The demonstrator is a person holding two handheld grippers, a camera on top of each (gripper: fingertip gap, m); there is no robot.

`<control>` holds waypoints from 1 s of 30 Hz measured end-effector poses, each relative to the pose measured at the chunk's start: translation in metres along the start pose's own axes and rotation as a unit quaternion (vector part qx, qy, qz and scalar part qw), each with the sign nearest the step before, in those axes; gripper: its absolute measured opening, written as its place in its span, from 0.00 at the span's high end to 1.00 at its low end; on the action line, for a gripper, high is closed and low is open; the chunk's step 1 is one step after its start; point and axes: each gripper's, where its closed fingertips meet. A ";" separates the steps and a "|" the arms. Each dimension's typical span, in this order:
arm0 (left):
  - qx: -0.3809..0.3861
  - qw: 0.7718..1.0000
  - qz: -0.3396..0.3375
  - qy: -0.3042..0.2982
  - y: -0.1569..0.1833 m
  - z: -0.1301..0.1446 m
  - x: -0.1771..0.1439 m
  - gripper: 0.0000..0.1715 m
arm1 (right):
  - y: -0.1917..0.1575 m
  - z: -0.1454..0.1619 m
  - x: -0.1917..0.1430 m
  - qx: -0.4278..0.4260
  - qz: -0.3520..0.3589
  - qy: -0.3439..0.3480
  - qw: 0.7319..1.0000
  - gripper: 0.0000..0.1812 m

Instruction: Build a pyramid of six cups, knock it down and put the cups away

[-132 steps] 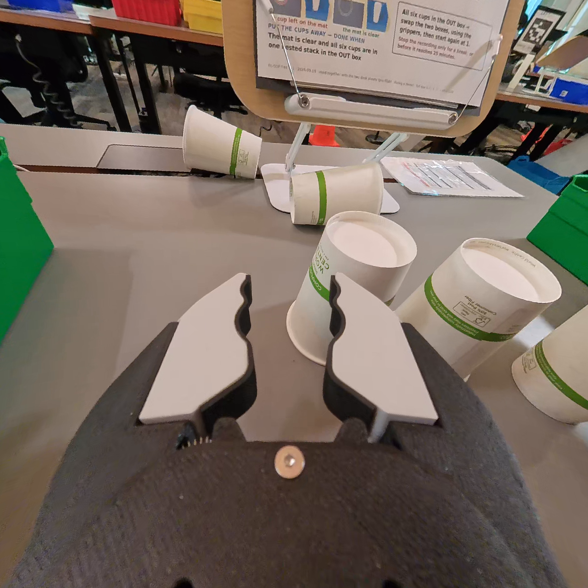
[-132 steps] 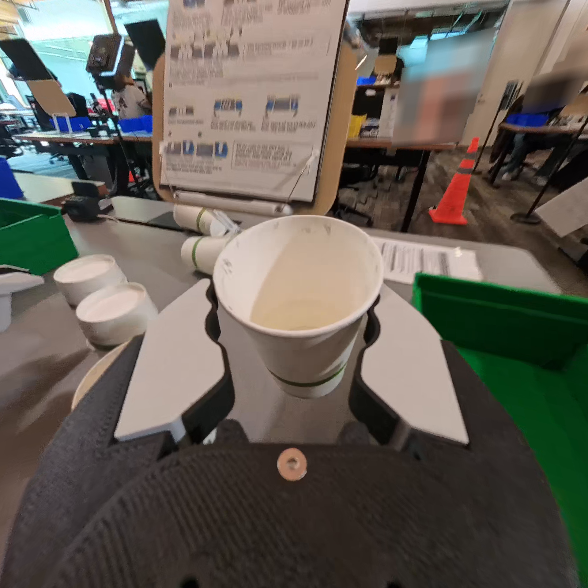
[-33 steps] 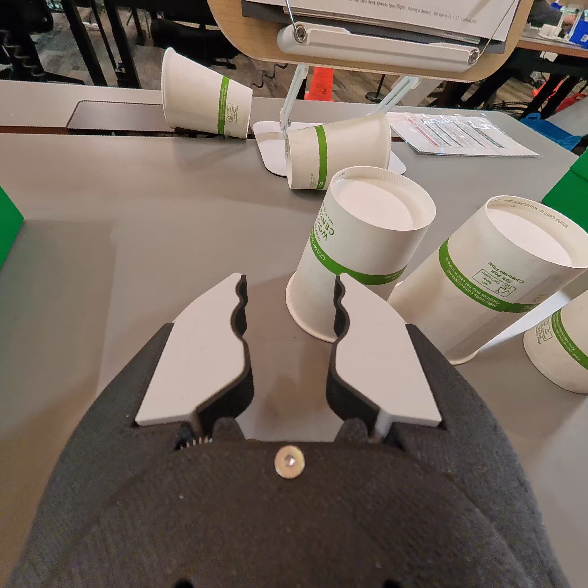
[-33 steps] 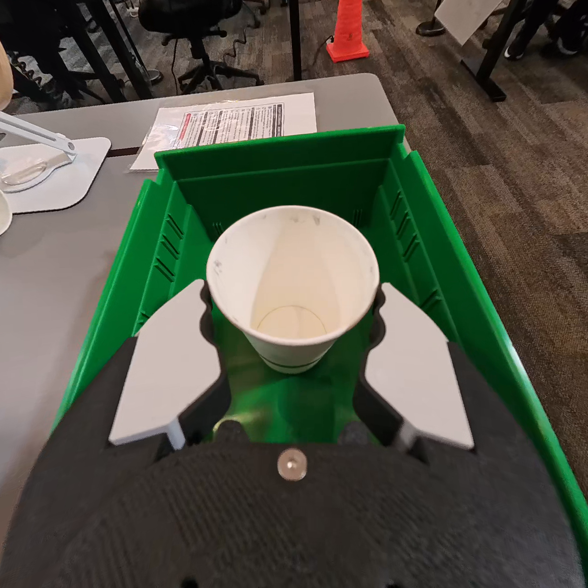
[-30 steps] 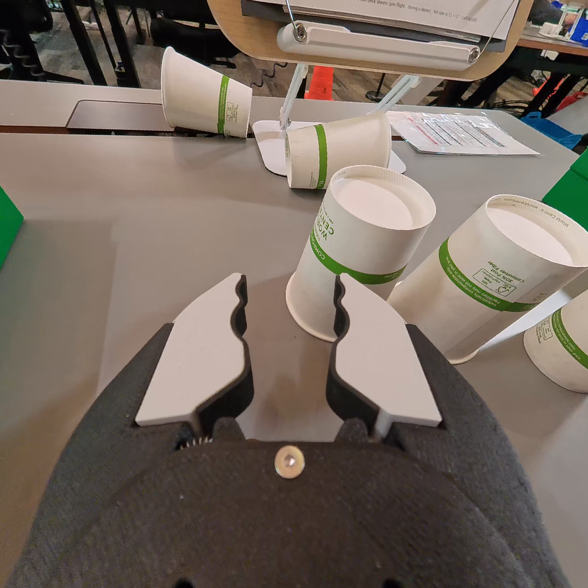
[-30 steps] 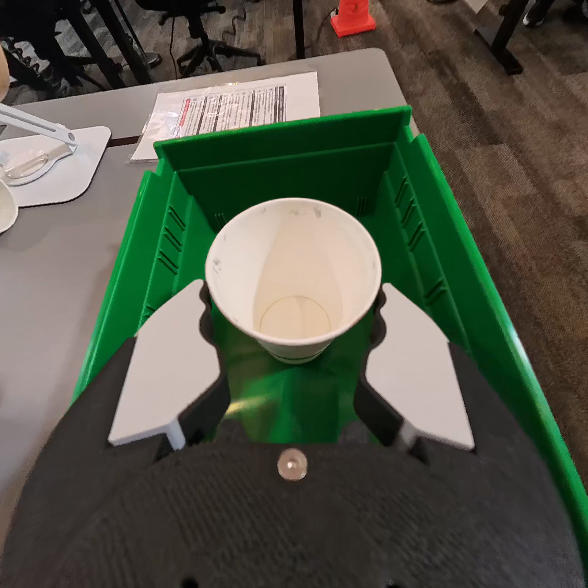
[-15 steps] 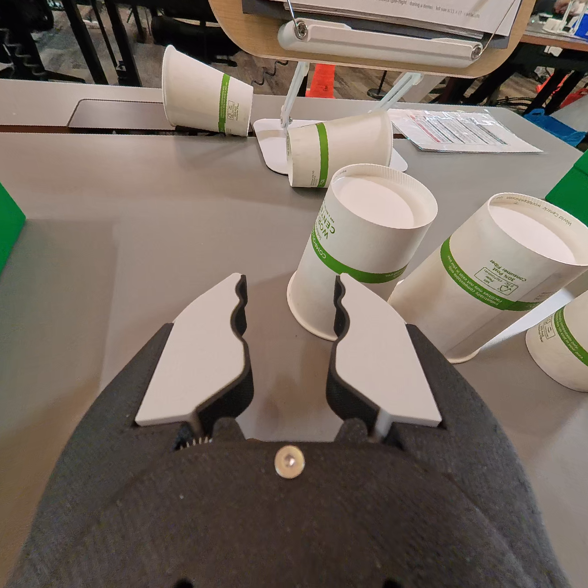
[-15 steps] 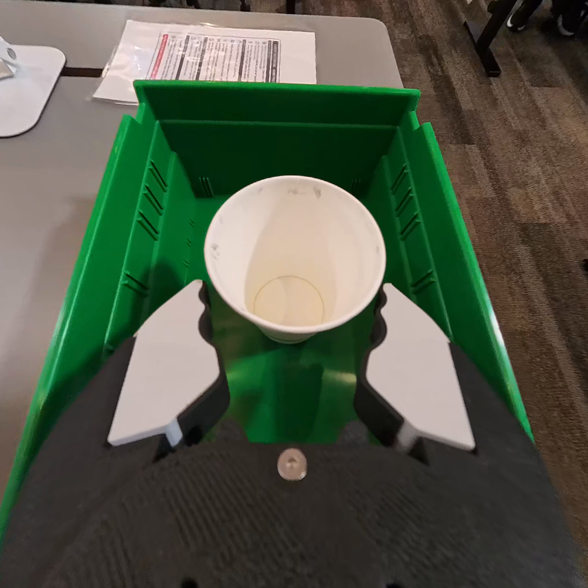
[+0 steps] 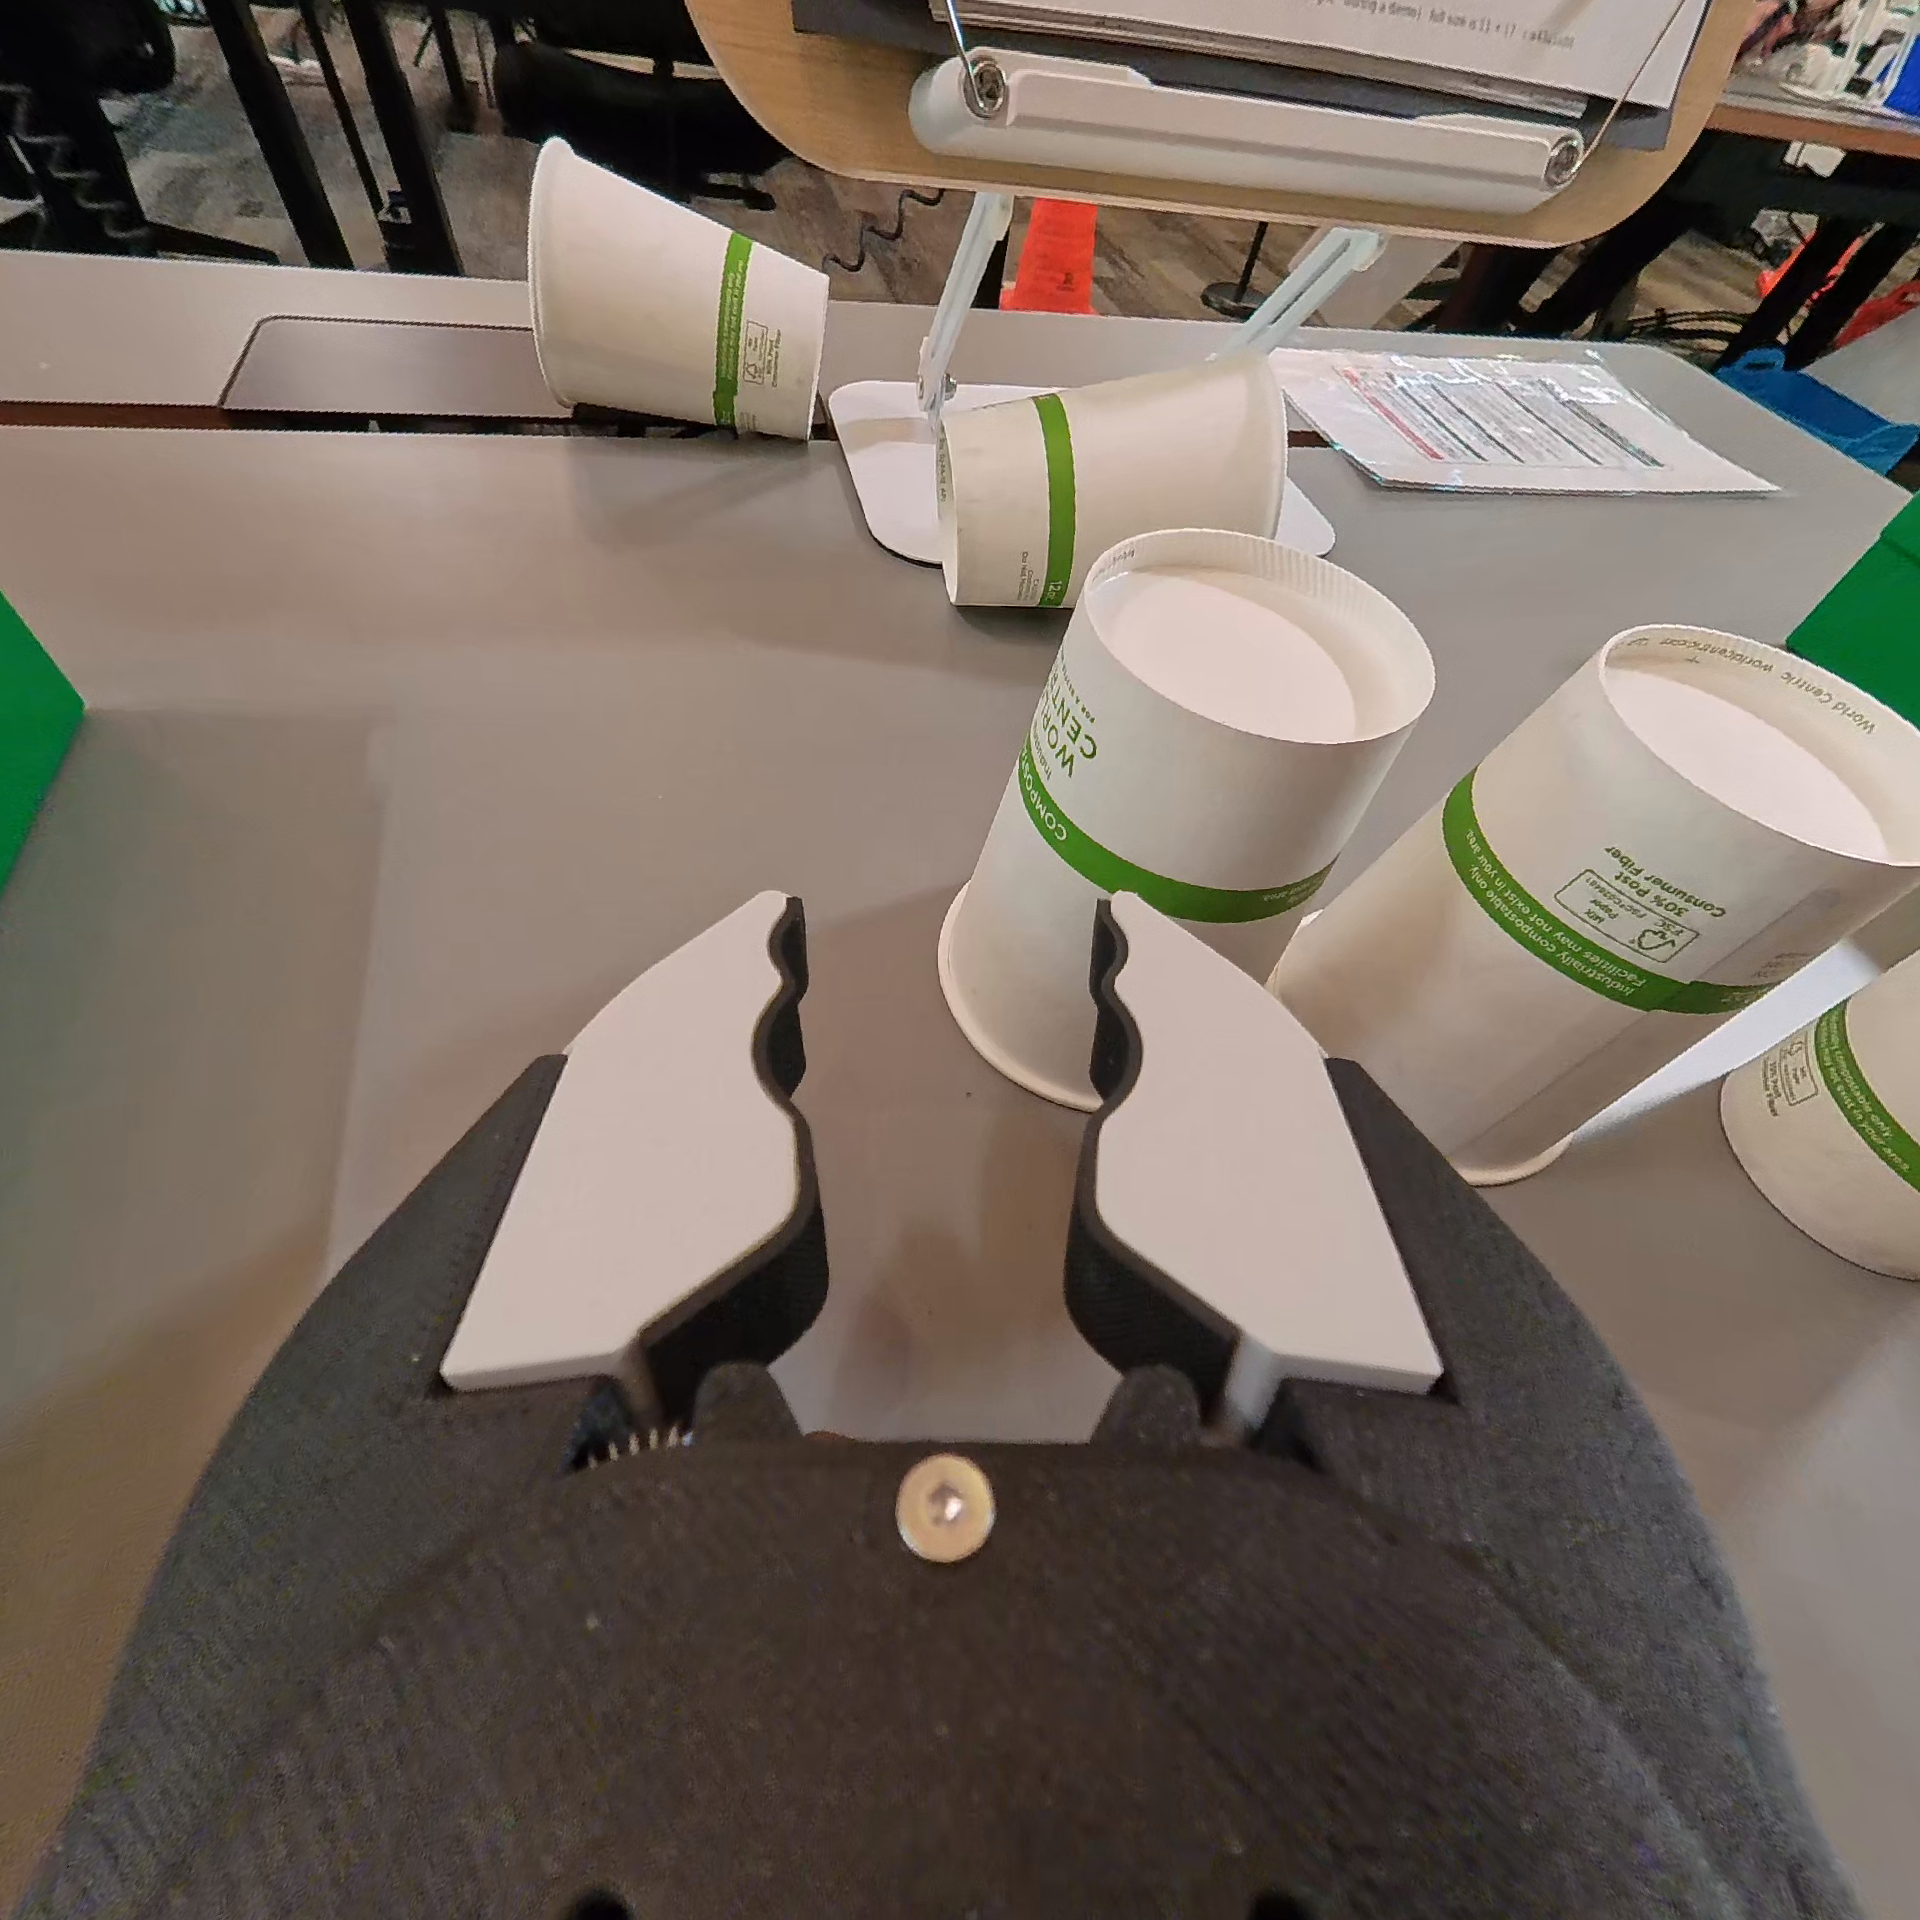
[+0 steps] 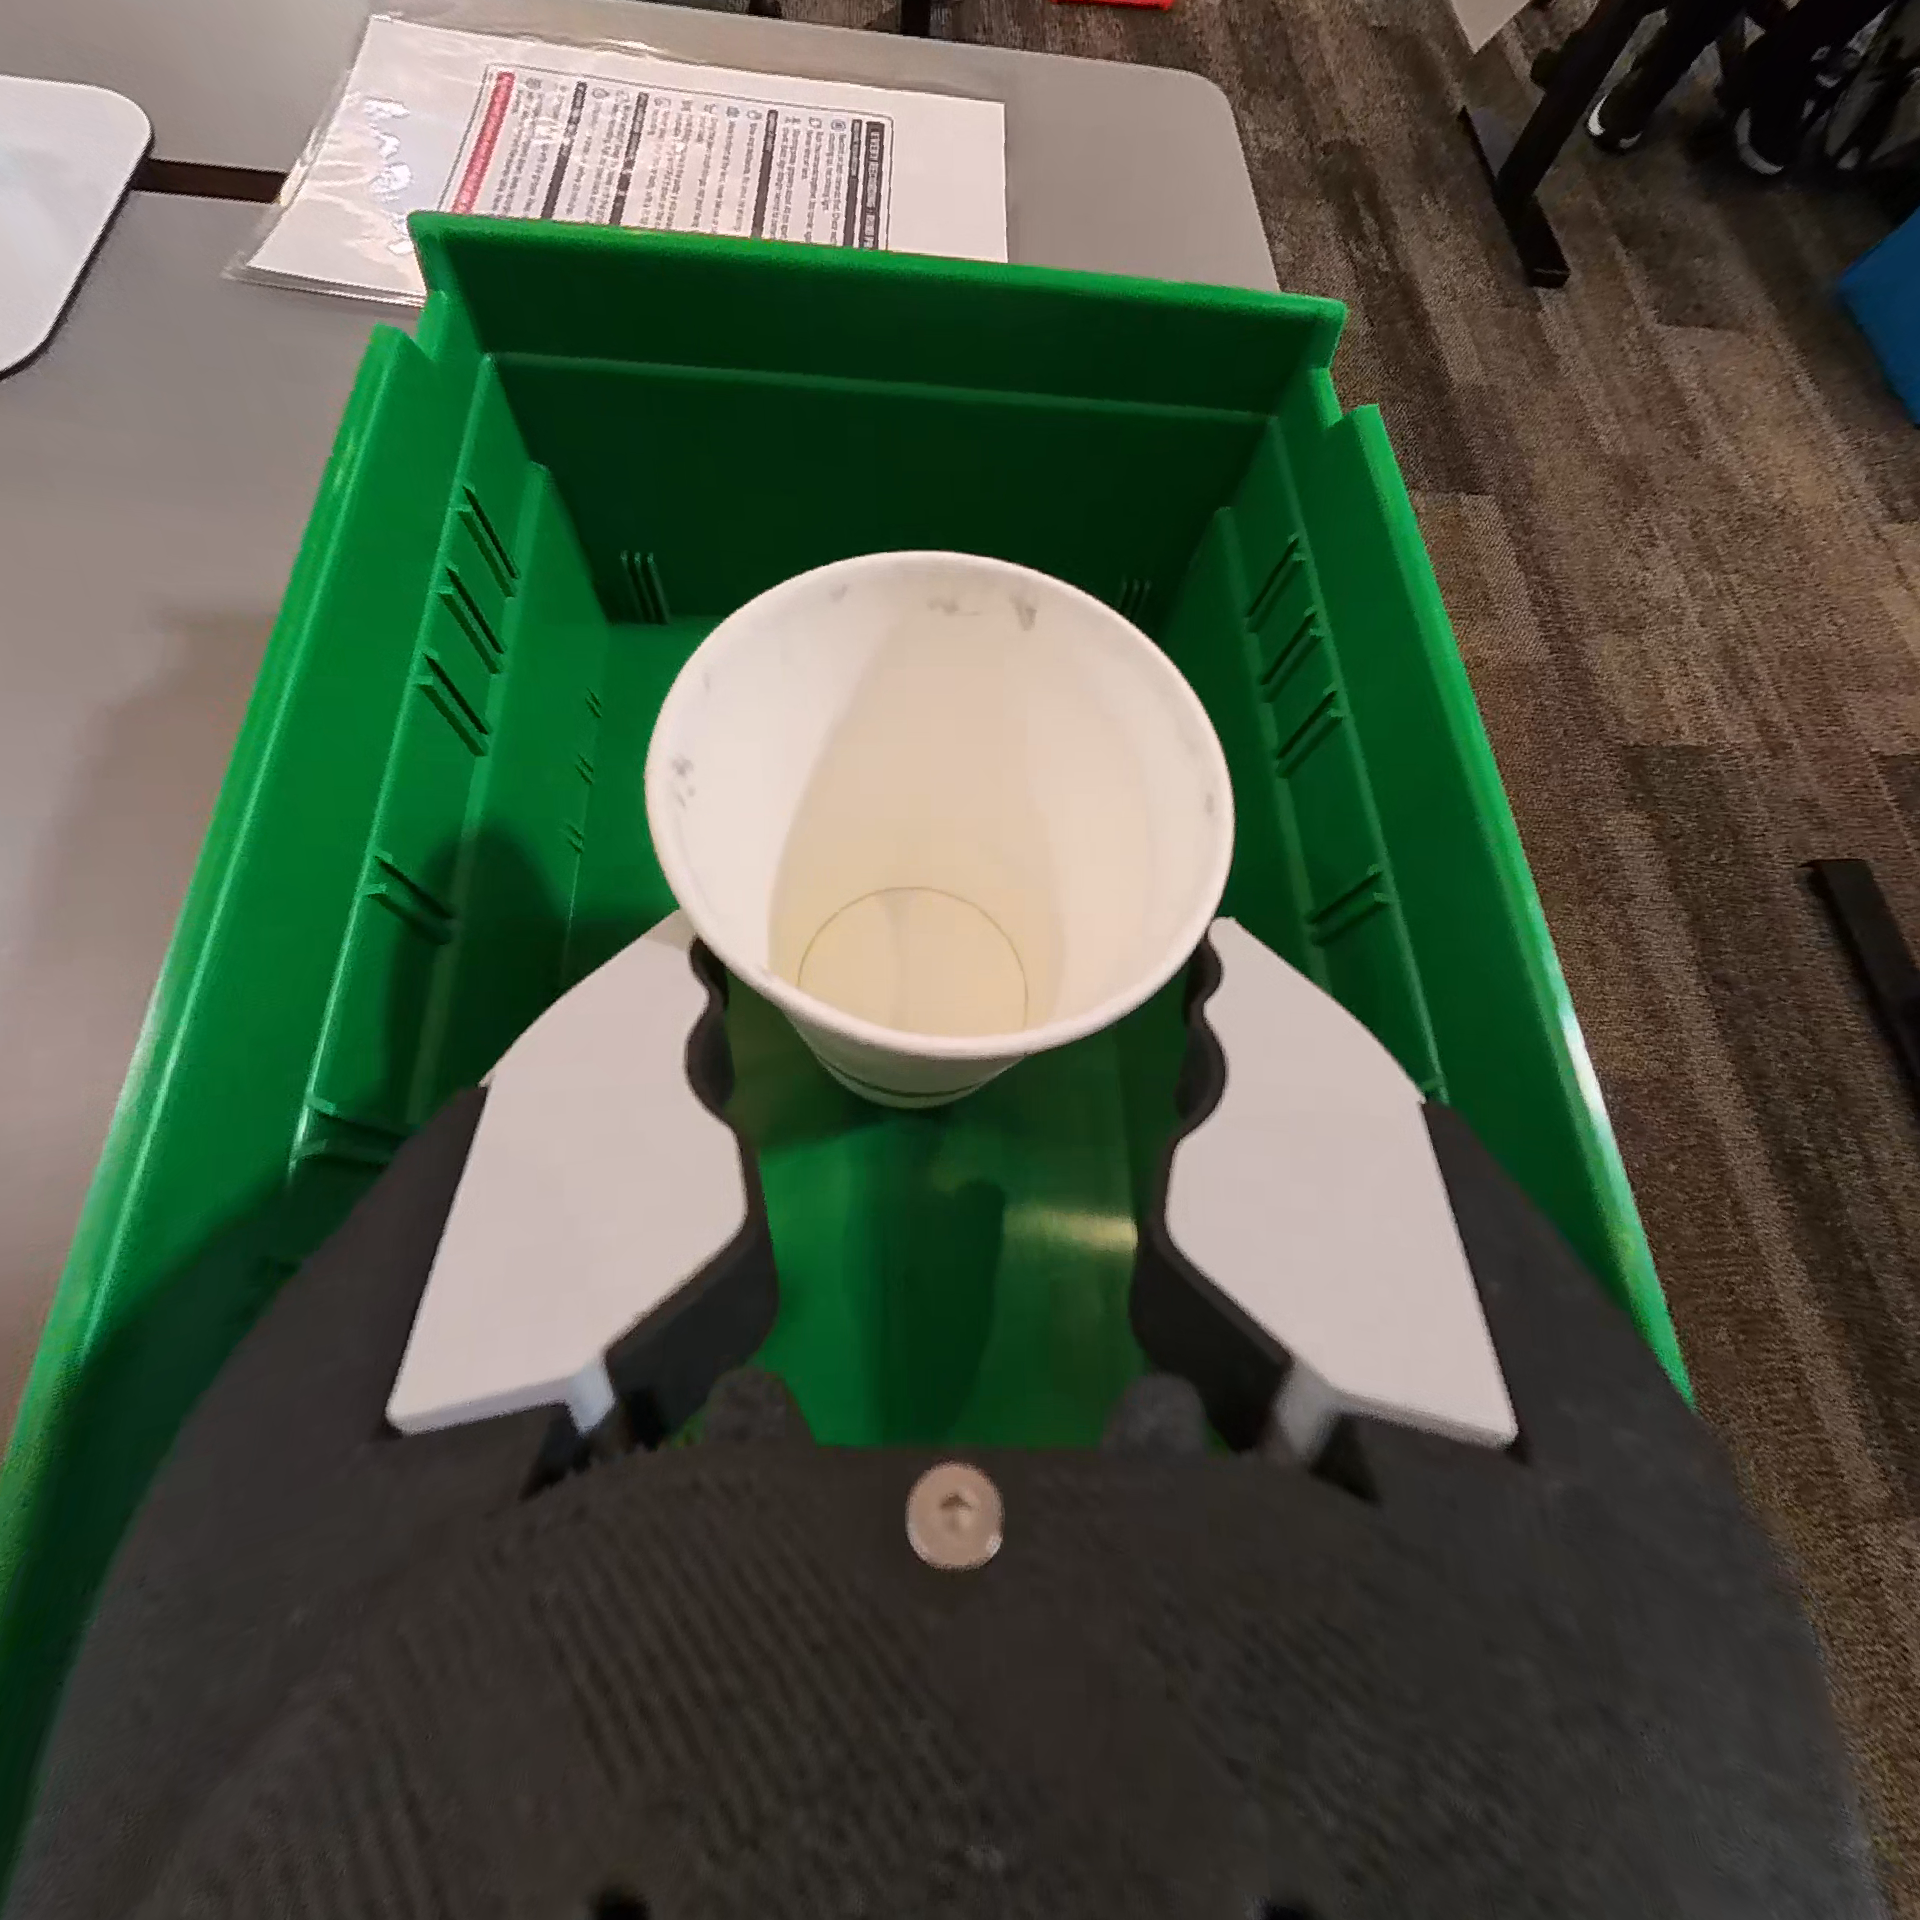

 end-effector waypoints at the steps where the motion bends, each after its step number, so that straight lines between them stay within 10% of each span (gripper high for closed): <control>1: 0.000 1.000 0.000 0.000 0.000 0.000 0.000 0.69 | 0.000 0.000 0.000 0.000 0.000 -0.001 1.000 0.52; 13: -0.001 1.000 -0.003 0.002 -0.001 -0.001 -0.001 0.69 | 0.001 -0.063 -0.064 0.010 -0.021 0.104 0.994 0.56; 22: 0.008 1.000 -0.005 0.000 -0.001 0.000 0.001 0.69 | -0.192 -0.087 -0.138 0.060 -0.359 0.218 0.906 0.44; 30: 0.001 1.000 -0.004 0.002 -0.002 0.000 -0.002 0.69 | -0.283 -0.028 -0.121 -0.040 -0.371 0.221 0.901 0.40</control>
Point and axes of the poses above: each gripper's, where its closed fingertips meet, x out along the fingers, z out of its underside, y = z × x across the jaws, and after that the axes turned 5 degrees about y, right-handed
